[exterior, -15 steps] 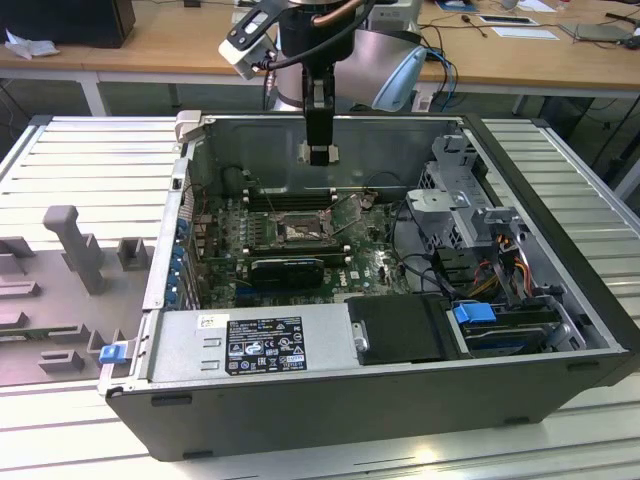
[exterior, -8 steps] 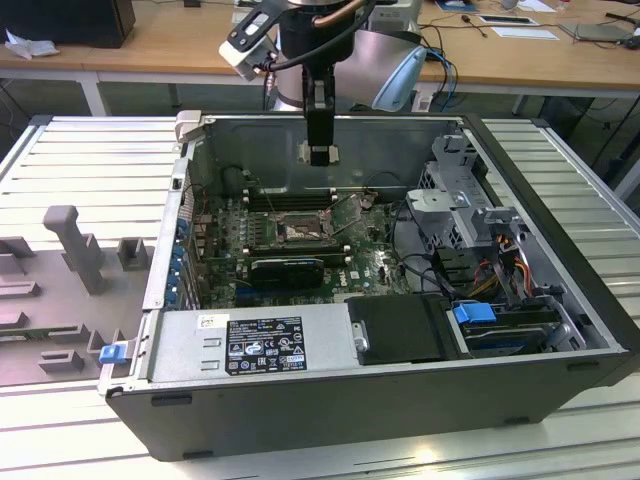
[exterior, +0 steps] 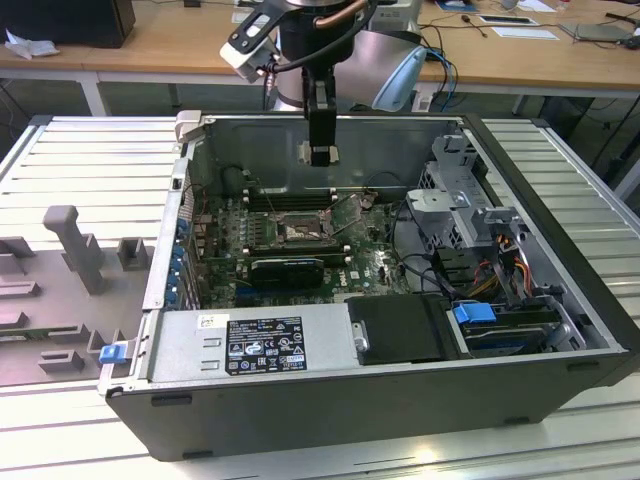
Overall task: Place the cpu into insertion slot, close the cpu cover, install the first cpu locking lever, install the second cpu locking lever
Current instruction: 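Place the cpu into insertion slot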
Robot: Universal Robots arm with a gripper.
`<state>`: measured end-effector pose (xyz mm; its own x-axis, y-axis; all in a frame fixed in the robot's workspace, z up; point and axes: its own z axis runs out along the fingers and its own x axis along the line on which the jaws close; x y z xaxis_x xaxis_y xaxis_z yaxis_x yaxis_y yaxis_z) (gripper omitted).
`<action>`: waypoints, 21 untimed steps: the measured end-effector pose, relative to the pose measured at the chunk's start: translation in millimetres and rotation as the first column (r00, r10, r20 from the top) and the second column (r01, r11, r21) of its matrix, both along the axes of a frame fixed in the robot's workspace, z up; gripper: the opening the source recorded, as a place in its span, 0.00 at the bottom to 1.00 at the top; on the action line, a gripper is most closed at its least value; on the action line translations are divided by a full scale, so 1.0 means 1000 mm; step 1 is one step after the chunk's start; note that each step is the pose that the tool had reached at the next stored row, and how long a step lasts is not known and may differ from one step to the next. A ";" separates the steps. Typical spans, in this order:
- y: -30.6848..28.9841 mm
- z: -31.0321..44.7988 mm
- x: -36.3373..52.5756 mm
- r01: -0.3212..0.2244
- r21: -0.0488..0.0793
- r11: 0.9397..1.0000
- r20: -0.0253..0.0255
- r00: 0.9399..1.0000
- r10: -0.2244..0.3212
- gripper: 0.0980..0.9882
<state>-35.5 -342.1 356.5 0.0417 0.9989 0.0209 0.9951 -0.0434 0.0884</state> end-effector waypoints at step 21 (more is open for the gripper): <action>0.0000 -0.0027 0.0000 -0.070 0.000 0.998 0.000 0.998 0.070 0.48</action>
<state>-35.5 -342.1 353.8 -0.0283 0.9994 0.0209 0.9957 0.0263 0.0883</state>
